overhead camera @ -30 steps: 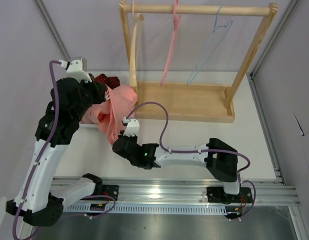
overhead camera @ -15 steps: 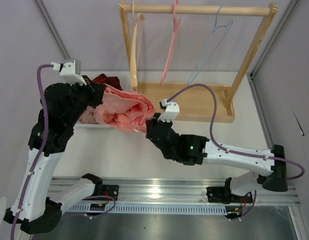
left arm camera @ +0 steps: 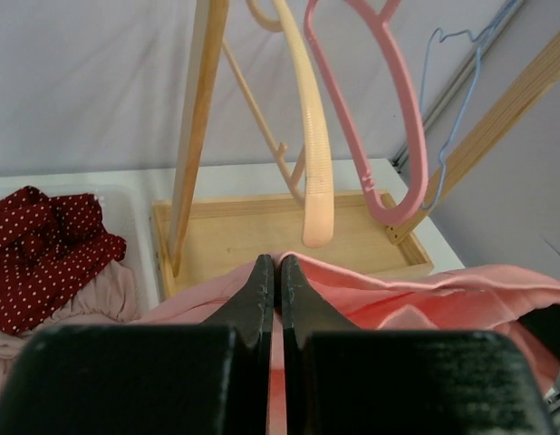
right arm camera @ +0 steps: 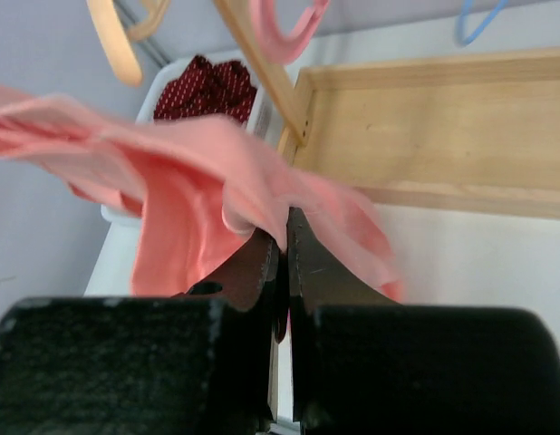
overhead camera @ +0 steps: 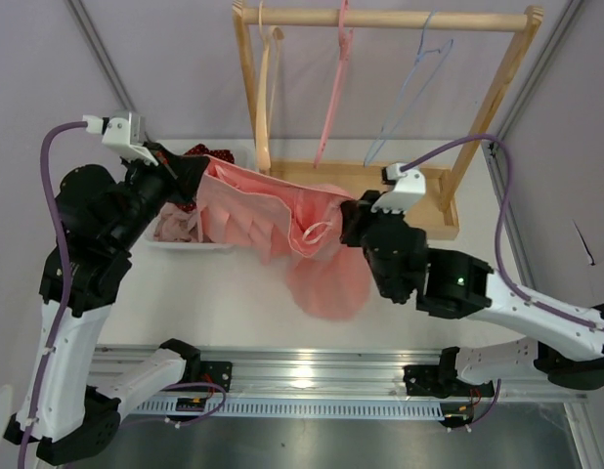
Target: Place the skirt on the hanger
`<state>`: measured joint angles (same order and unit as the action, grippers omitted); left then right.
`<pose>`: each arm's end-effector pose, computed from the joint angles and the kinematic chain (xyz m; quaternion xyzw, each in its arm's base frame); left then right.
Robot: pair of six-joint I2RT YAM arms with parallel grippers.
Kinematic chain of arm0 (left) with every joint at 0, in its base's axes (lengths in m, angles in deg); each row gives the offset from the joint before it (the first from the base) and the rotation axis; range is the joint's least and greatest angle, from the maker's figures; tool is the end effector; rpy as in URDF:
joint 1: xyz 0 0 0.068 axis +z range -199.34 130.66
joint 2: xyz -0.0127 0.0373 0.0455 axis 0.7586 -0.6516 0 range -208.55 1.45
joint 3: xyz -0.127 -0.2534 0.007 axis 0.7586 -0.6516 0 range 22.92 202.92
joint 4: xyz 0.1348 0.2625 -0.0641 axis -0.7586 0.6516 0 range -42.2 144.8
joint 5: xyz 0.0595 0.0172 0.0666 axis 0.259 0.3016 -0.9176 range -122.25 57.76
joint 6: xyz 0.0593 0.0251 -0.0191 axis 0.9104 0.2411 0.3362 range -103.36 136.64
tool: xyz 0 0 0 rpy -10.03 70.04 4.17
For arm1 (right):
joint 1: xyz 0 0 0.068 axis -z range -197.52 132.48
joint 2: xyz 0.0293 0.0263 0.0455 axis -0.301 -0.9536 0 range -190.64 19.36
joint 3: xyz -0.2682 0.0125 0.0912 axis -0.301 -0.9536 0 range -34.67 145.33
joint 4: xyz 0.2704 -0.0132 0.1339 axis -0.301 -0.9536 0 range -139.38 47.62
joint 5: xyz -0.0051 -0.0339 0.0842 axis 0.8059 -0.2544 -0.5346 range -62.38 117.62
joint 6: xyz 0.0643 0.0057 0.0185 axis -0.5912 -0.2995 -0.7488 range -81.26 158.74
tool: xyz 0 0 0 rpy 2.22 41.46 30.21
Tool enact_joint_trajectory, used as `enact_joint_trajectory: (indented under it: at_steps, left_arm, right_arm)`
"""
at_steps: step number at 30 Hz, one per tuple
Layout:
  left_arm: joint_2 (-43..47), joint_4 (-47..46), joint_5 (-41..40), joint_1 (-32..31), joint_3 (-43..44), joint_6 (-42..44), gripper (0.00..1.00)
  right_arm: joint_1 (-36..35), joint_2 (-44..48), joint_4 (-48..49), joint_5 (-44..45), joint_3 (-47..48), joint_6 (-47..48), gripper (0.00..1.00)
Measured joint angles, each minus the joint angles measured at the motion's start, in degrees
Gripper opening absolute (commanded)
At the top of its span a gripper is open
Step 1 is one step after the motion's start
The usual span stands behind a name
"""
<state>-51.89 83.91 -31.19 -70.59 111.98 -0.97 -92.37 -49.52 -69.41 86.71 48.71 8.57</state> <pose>0.1694 -0.0669 0.5501 0.0291 0.7090 -0.2406 0.6623 0.1185 0.2618 0.4783 0.0274 0.7450 0.1978 0.6365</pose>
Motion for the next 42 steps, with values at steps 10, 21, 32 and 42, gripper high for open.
enact_joint_trajectory:
  at_steps: [10, 21, 32, 42]
  left_arm:
    - [0.20, -3.61, 9.46, -0.61, -2.84, -3.43, 0.00]
    - [-0.70, -13.07, 16.50, -0.66, -20.39, -11.02, 0.00]
    - [-0.11, -25.18, 17.88, -0.63, -41.90, -20.70, 0.00]
    - [-4.39, -32.57, 19.85, -0.72, -49.70, -24.24, 0.00]
  right_arm:
    - [9.07, 5.29, -6.08, -5.20, 6.34, 4.57, 0.00]
    - [26.01, 8.11, -9.84, -22.86, -1.27, 4.15, 0.00]
    - [34.64, 10.80, -3.58, -36.52, -20.85, 0.02, 0.00]
    - [39.56, 13.84, 4.52, -47.95, -32.83, -4.94, 0.00]
